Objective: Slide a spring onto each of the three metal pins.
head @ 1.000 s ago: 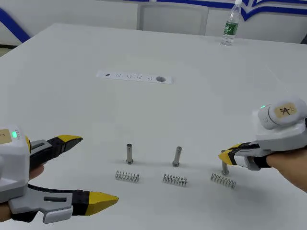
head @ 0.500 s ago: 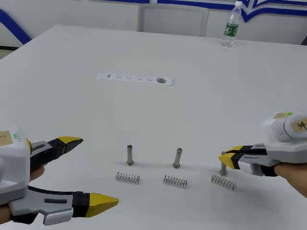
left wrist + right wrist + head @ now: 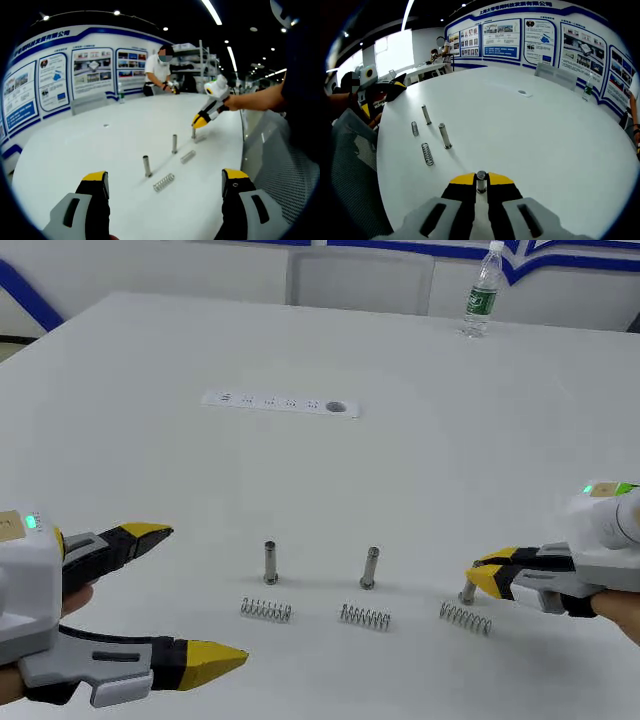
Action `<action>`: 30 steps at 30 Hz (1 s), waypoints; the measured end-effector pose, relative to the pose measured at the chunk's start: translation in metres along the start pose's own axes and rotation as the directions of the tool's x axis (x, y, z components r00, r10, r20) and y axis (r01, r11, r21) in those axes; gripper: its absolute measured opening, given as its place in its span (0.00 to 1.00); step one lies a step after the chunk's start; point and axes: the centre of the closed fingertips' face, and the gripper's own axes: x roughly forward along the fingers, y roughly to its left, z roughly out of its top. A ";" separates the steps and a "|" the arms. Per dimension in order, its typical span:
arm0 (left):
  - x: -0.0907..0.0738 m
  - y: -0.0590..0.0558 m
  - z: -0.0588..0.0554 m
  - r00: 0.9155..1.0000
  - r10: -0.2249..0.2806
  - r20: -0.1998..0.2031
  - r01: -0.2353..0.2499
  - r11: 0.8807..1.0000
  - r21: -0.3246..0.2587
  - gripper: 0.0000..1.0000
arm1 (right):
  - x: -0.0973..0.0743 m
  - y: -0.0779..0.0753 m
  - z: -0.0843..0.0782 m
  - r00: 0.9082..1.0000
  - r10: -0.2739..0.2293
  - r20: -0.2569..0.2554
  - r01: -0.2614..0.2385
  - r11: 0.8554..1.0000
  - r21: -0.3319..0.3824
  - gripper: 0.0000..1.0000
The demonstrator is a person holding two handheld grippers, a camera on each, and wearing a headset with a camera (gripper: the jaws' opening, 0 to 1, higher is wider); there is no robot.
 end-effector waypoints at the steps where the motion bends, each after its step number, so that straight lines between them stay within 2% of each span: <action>1: 0.000 0.000 0.000 1.000 0.000 0.000 0.000 1.000 0.001 0.95 | 0.000 0.000 0.000 1.000 -0.002 -0.004 0.002 1.000 -0.004 0.09; 14: 0.000 0.000 0.000 1.000 -0.001 0.004 0.001 1.000 -0.002 0.95 | 0.000 0.002 0.000 1.000 0.003 -0.020 -0.004 1.000 -0.008 0.10; 30: 0.002 0.000 0.002 1.000 -0.005 0.011 0.005 1.000 0.001 0.95 | -0.009 0.004 0.001 1.000 -0.002 -0.014 0.002 1.000 -0.010 0.17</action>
